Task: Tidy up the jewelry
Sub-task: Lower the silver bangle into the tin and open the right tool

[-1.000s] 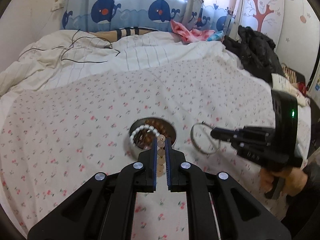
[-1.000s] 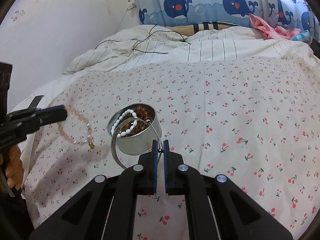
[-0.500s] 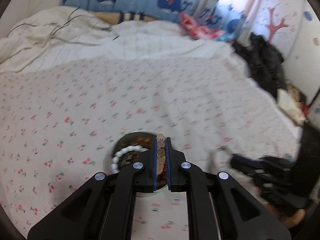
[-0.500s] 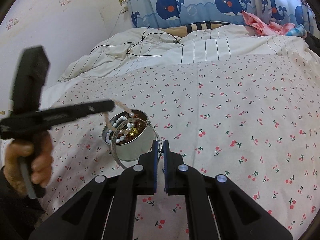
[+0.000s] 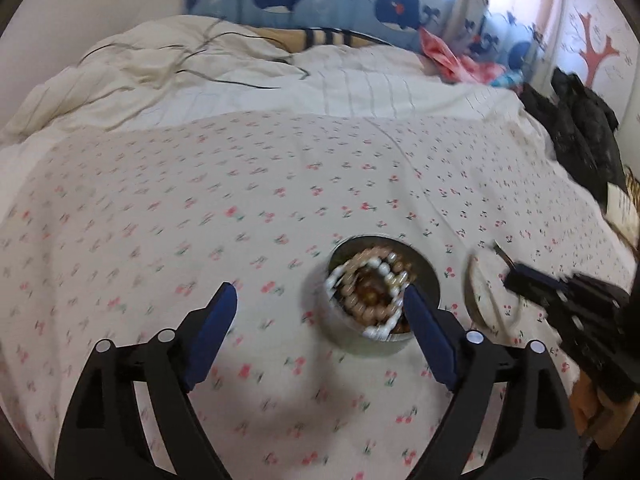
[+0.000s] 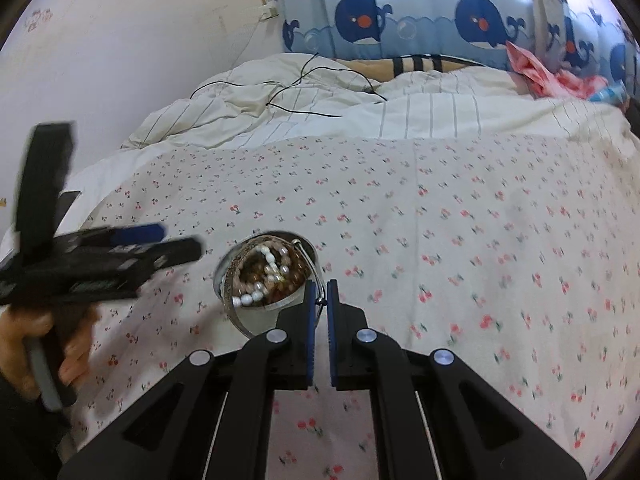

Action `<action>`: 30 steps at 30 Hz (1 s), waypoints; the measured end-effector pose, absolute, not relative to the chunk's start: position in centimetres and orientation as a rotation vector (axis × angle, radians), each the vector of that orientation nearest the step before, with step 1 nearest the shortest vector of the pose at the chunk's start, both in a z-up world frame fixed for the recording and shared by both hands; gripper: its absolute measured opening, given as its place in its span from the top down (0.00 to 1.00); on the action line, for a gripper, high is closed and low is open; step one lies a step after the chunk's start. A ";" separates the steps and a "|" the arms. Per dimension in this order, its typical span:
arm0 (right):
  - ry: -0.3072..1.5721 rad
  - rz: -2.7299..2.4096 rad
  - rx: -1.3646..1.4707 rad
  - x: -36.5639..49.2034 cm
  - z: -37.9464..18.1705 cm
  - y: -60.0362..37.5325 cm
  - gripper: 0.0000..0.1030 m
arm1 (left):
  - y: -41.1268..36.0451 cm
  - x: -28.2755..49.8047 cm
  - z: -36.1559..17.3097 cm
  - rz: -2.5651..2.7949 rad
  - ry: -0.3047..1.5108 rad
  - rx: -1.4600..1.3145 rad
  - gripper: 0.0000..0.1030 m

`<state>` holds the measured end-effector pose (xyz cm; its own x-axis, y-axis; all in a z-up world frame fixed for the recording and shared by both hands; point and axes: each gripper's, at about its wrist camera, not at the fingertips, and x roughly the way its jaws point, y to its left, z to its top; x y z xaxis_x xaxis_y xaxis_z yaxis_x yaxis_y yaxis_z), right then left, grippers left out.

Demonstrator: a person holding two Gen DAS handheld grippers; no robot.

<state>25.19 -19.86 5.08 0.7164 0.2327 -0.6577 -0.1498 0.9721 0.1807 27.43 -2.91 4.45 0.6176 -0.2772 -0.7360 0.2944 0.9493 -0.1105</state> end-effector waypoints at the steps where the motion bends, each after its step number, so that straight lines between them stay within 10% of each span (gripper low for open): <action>1: 0.744 0.215 0.096 25.7 5.1 -19.3 0.94 | -2.1 26.9 4.4 -0.314 0.841 0.002 0.19; 26: 0.839 0.155 -0.033 29.3 1.5 -15.8 0.93 | -3.3 22.1 2.5 -0.204 0.757 0.168 0.15; 30: 0.809 0.156 -0.010 28.5 2.1 -16.3 0.60 | -3.6 21.8 2.8 -0.201 0.741 0.185 0.15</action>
